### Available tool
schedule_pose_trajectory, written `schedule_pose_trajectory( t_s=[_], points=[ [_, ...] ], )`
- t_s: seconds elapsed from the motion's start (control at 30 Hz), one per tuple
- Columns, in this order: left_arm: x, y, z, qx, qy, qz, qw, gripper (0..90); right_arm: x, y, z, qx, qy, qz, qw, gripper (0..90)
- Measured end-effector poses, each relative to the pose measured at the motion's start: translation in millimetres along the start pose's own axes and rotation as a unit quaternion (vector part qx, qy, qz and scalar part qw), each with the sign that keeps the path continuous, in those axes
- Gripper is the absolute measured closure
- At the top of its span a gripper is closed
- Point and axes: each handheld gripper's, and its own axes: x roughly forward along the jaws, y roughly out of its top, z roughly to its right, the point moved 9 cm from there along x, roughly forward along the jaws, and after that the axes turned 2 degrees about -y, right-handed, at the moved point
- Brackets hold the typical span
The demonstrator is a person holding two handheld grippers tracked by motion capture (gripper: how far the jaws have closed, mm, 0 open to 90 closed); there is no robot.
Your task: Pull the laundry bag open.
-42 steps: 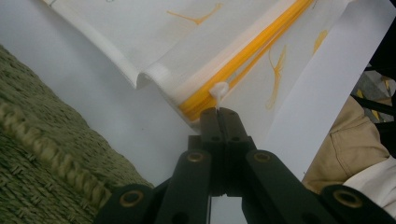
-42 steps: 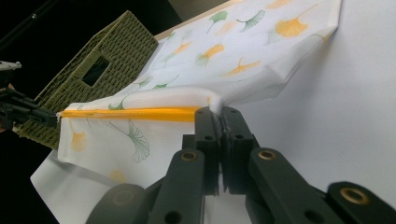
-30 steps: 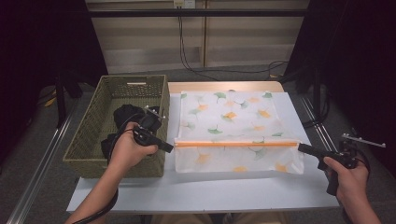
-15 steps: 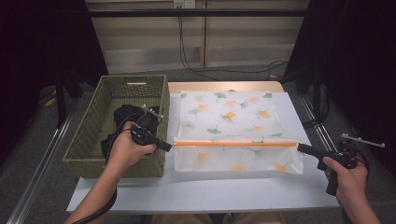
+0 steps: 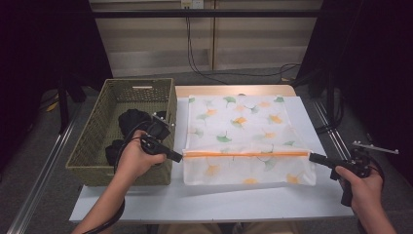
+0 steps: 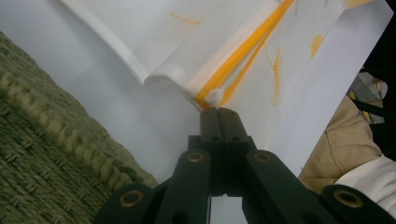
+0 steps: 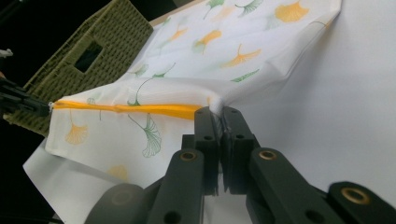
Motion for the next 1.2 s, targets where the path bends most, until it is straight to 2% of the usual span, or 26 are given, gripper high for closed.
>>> schedule_pose_trajectory(
  t_s=[0.03,0.13,0.47,0.5,0.73,0.8,0.83,0.93,1.0,1.17,1.2],
  points=[
    [2.3,1.1,1.4,-0.004,-0.001,0.009,0.9999,90.0,0.4,-1.4,-0.1,0.002,-0.002,-0.004,1.0000,86.7],
    [3.2,0.8,2.9,-0.002,0.001,0.002,1.0000,90.0,1.7,-4.5,0.0,-0.007,-0.007,-0.013,0.9999,86.6],
    [3.0,1.4,3.0,-0.005,-0.005,0.005,1.0000,90.0,3.7,-10.8,3.0,-0.005,-0.022,-0.028,0.9994,86.2],
    [3.4,2.3,2.7,-0.003,-0.004,0.012,0.9999,90.0,3.8,-10.6,3.8,-0.007,-0.024,-0.027,0.9993,86.1],
    [3.8,4.1,3.3,-0.003,-0.006,0.015,0.9999,90.0,4.7,-10.9,5.2,-0.012,-0.031,-0.025,0.9991,84.3],
    [3.7,5.1,3.1,0.001,-0.005,0.016,0.9999,90.0,4.6,-10.6,5.9,-0.019,-0.037,-0.025,0.9988,80.6],
    [3.9,5.3,4.4,0.001,-0.014,0.015,0.9998,90.0,4.6,-10.3,6.7,-0.022,-0.041,-0.024,0.9986,79.2],
    [6.0,6.3,5.3,0.001,-0.010,0.017,0.9998,90.0,4.8,-9.2,7.0,-0.020,-0.044,-0.020,0.9986,74.3],
    [5.7,6.5,4.8,0.002,-0.008,0.016,0.9998,90.0,4.8,-8.3,7.6,-0.028,-0.051,-0.018,0.9981,72.1],
    [6.1,6.9,5.8,0.001,-0.009,0.021,0.9997,89.9,5.5,-7.4,4.6,-0.033,-0.049,-0.018,0.9981,66.1],
    [6.3,6.5,6.2,0.001,-0.008,0.019,0.9998,89.9,5.6,-6.7,5.8,-0.043,-0.052,-0.016,0.9976,65.4]
  ],
)
